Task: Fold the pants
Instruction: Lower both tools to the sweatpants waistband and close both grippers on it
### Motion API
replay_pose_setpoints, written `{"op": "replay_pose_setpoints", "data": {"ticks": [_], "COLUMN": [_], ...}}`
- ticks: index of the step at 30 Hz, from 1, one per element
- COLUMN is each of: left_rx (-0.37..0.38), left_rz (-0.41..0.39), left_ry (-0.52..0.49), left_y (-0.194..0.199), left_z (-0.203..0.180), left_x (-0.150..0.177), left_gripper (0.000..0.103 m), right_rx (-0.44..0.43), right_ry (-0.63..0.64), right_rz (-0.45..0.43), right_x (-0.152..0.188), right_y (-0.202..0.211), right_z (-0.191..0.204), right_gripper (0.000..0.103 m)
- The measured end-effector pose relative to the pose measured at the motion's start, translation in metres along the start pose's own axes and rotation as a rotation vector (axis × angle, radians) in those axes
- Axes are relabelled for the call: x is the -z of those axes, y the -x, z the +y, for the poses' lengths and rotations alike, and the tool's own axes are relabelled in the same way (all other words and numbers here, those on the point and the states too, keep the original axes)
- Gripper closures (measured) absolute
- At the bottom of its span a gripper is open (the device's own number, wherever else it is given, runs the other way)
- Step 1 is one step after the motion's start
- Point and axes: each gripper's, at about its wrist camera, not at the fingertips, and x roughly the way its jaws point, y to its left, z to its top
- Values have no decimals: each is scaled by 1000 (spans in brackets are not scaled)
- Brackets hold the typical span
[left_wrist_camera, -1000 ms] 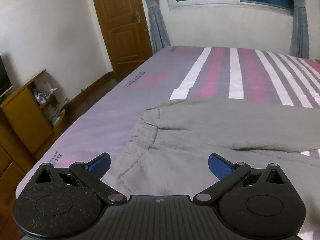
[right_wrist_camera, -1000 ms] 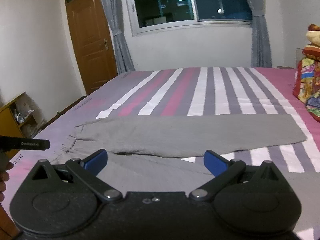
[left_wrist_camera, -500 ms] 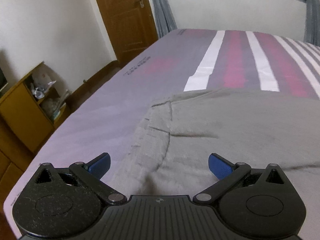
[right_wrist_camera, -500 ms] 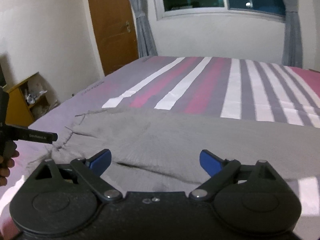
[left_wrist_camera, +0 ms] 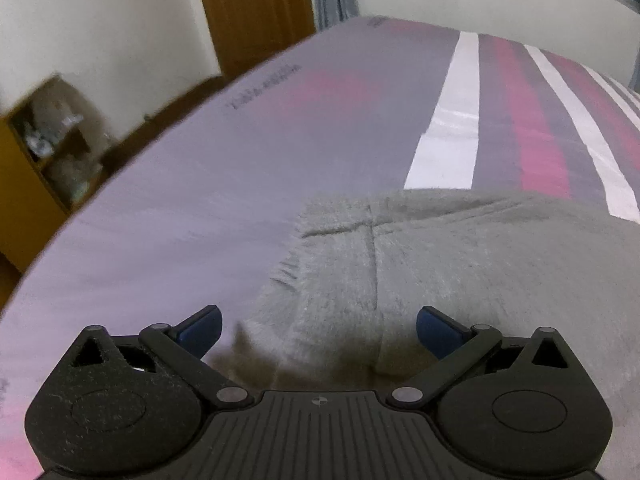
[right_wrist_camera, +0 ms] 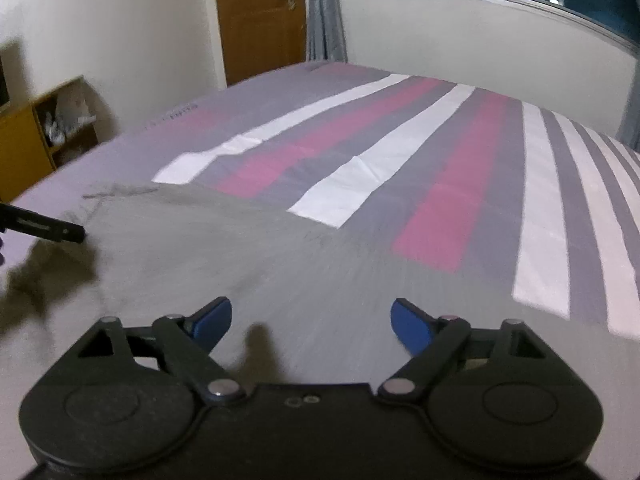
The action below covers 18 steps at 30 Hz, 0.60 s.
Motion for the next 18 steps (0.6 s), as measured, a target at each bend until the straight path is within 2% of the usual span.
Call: {"op": "replay_pose_setpoints", "data": {"ticks": [2, 4, 8, 11, 12, 14, 15, 16, 18], "left_rx": [36, 72, 98, 108, 106, 91, 84, 77, 63], "left_rz": [12, 17, 10, 1, 2, -5, -9, -14, -28], "left_ry": [24, 52, 40, 29, 26, 14, 7, 0, -9], "left_y": [-12, -21, -25, -21, -21, -17, -15, -13, -6], "left_z": [4, 7, 9, 7, 7, 1, 2, -1, -4], "left_x": [1, 3, 7, 10, 9, 10, 11, 11, 13], "left_gripper": [1, 14, 30, 45, 50, 55, 59, 60, 65], "right_rx": [3, 4, 16, 4, -11, -28, -15, -12, -34], "right_ry": [12, 19, 75, 118, 122, 125, 131, 136, 142], "right_rz": [13, 20, 61, 110, 118, 127, 128, 126, 103], "right_x": [-7, -14, -24, -27, -27, -27, -26, -25, -23], "right_y": [-14, -27, -49, -62, -62, -57, -53, -48, -32], "right_z": [-3, -7, -11, -12, -13, -13, -13, -14, -12], "right_gripper": [18, 18, 22, 32, 37, 74, 84, 89, 92]}}
